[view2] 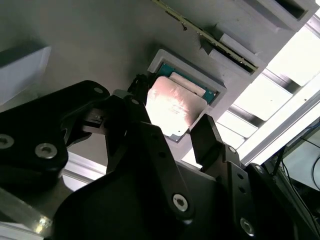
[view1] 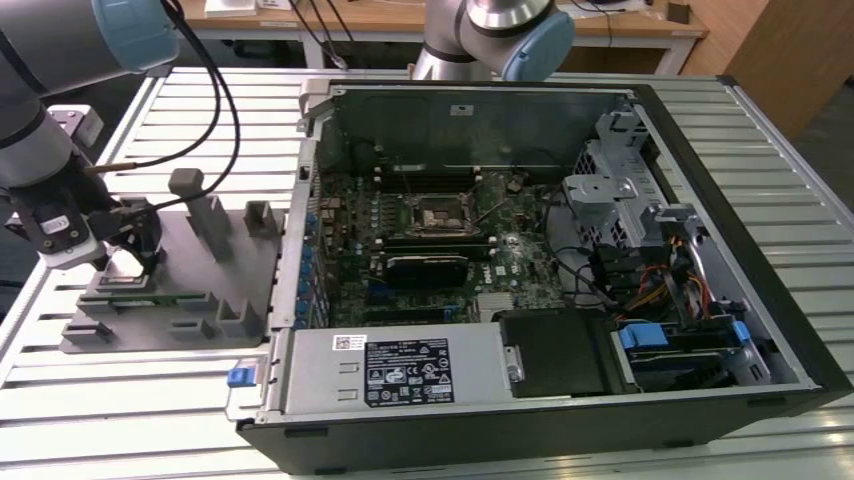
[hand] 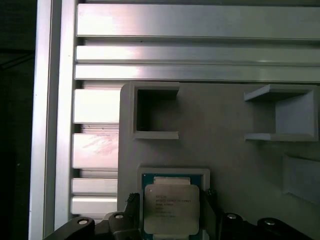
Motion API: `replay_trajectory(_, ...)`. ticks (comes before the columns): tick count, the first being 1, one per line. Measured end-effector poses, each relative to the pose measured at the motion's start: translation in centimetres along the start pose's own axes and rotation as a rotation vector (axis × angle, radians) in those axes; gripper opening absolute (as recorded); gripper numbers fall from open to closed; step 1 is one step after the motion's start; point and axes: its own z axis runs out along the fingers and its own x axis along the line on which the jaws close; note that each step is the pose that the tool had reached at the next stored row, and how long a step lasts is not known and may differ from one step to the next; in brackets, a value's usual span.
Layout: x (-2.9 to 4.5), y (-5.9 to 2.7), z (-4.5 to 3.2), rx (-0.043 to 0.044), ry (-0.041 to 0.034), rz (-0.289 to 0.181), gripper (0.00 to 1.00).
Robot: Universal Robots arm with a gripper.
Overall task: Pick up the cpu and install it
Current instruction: 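Pick up the cpu and move it towards the insertion slot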
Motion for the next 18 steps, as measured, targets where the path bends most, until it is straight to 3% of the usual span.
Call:
replay_trajectory(7,0.16,0.03,0.00,0.0006,-0.0024,0.000,0.61)
replay_trajectory(9,0.16,0.03,-0.02,0.0013,-0.0022,0.000,0.60)
replay_trajectory(10,0.16,0.03,-0.02,0.0013,-0.0023,0.000,0.53)
replay_trajectory(13,0.16,0.06,-0.13,0.0015,-0.0024,0.000,0.53)
replay_trajectory(16,0.16,0.08,-0.58,0.0016,-0.0023,0.000,0.53)
replay_trajectory(17,0.16,0.14,-1.63,0.0018,-0.0023,0.000,0.53)
replay_trajectory(18,0.15,0.16,-1.97,0.0017,-0.0024,0.000,0.53)
